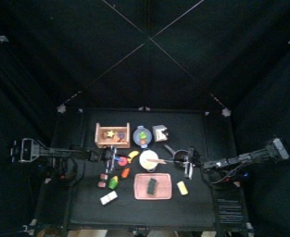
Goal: Grab cleaver with other hand
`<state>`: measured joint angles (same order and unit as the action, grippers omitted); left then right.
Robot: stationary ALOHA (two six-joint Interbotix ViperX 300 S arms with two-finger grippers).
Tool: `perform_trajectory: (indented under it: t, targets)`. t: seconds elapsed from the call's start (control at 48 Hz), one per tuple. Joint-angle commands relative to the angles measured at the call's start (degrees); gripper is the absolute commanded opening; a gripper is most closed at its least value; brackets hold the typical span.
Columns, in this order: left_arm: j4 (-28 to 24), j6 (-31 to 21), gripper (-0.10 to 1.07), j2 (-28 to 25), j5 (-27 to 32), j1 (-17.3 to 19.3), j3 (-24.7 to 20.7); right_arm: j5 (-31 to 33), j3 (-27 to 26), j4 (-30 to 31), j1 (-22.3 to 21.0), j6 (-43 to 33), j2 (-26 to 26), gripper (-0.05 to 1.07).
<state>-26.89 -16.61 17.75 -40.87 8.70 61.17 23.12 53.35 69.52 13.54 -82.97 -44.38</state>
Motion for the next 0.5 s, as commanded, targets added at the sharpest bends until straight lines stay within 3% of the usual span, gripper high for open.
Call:
perform_trajectory:
  t: [0.0, 0.229, 0.479]
  targets:
    - [3.87, 2.46, 0.88, -1.32, -0.97, -2.99, -1.76, -1.49, -0.35, -0.53, 0.26, -0.18, 0.44, 0.46]
    - [10.28, 7.29, 0.88, -4.83, -4.22, -5.10, -3.60, -2.90, -0.97, 0.09, 0.26, -0.09, 1.58, 0.46]
    - [11.87, 8.26, 0.88, -9.67, -9.67, -5.36, -7.47, -3.69, -2.02, 1.41, 0.26, -0.09, 2.72, 0.46]
